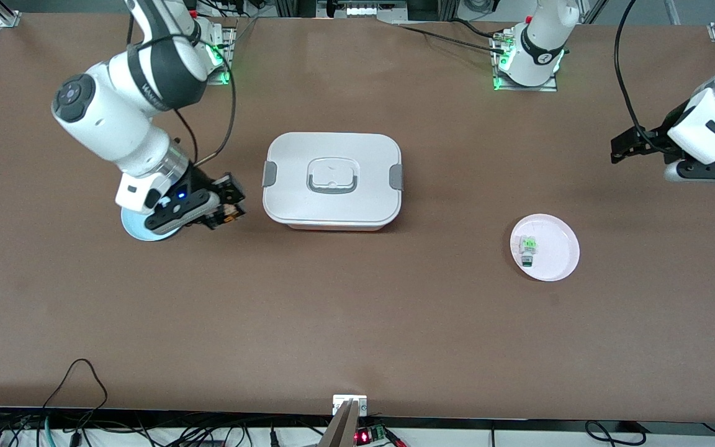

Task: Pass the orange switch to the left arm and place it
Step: 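Carry the switch up over the white box with the right gripper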

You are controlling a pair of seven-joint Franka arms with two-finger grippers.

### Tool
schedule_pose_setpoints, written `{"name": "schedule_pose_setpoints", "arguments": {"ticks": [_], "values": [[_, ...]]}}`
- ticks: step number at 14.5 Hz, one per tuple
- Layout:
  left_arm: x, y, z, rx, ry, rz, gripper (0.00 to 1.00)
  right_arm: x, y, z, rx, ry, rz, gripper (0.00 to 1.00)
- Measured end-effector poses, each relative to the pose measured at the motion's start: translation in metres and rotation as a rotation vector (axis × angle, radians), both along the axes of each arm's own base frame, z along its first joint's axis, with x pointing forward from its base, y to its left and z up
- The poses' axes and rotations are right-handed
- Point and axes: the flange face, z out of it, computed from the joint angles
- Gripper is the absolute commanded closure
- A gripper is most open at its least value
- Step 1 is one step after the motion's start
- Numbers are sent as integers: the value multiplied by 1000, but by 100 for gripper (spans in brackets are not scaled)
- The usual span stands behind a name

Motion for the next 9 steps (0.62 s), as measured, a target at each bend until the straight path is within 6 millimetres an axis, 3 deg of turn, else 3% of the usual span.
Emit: {"name": "schedule_pose_setpoints", "arguments": {"ticks": [5,9], "values": [[-4,-31,-29,-142,149,-10,0,-21,80,61,206,-40,125,90],[3,-50,-28,-548,185,79,0,-38,117,78,379,-40,218,92]]}}
